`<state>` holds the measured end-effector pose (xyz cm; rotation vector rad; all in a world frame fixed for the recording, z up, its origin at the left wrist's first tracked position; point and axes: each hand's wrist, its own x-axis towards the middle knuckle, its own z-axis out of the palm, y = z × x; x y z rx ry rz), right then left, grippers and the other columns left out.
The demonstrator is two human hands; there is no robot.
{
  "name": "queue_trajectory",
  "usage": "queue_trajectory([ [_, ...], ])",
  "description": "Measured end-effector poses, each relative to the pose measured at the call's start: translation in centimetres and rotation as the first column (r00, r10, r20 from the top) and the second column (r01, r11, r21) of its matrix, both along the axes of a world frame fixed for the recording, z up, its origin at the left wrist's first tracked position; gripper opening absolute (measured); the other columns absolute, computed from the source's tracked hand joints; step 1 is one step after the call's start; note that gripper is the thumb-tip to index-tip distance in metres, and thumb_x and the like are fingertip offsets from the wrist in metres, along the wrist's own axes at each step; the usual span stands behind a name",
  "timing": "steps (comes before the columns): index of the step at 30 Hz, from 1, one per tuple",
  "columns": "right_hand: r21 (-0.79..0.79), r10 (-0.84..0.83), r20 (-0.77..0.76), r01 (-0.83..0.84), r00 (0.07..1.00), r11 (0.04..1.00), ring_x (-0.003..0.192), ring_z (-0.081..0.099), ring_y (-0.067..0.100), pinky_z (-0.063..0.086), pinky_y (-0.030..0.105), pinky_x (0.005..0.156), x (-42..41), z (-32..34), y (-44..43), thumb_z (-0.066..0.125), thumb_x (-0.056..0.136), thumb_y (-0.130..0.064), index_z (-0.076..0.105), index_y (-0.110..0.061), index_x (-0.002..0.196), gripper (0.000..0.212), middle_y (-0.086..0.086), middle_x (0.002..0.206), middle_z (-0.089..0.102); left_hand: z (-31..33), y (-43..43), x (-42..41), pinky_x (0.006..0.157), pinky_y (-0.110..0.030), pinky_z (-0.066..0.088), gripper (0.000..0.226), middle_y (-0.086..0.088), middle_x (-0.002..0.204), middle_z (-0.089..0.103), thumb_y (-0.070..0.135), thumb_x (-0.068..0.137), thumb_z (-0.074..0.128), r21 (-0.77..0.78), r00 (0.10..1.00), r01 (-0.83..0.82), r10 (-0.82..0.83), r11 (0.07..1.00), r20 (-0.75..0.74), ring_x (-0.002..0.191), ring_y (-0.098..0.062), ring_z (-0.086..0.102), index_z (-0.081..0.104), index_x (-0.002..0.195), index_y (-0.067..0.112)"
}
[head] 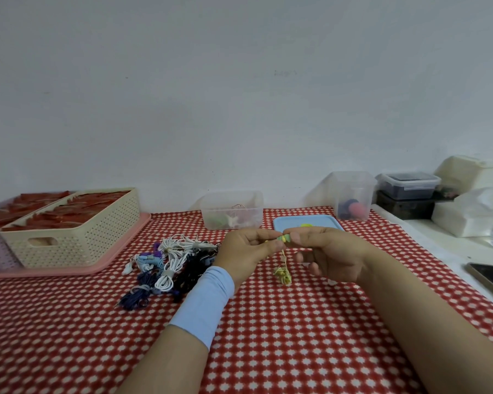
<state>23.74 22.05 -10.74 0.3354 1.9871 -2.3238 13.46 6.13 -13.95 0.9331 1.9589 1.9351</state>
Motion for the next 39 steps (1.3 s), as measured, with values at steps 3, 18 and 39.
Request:
queue_trajectory([
  [3,-0.025,0.010,0.034,-0.010,0.999,1.000,0.059,0.060,0.005,0.040,0.013,0.041,0.0,-0.2,-0.1,0.069,0.081,-0.018,0.082,-0.018,0.083,0.013,-0.004,0.080,0.071,0.1,-0.1,0.2,0.075,-0.018,0.053,0.016,0.001,0.087,0.077,0.004,0.078,0.079,0.015,0.999,0.031,-0.031,0.999,0.016,0.079,-0.006,0.071,0.077,0.088,0.017],
  [18,0.001,-0.027,-0.020,0.027,0.999,1.000,0.064,0.066,0.012,0.049,0.019,0.044,-0.3,-0.2,0.0,0.071,0.082,-0.014,0.075,-0.010,0.101,0.021,0.004,0.087,0.074,0.3,-0.3,0.2,0.070,-0.015,0.052,0.015,0.006,0.080,0.076,0.005,0.080,0.077,-0.012,0.999,0.032,-0.032,0.999,-0.004,0.072,-0.001,0.069,0.077,0.091,0.014],
  [39,0.887,-0.208,-0.086,0.170,0.974,0.430,0.070,0.067,0.006,0.054,0.021,0.067,0.9,0.0,5.1,0.075,0.087,-0.018,0.077,-0.028,0.083,0.011,-0.010,0.084,0.074,-0.2,0.3,-0.4,0.064,-0.014,0.048,0.011,0.007,0.078,0.072,0.018,0.083,0.077,-0.198,0.991,-0.110,0.093,0.974,-0.095,0.060,0.006,0.061,0.073,0.093,0.015],
])
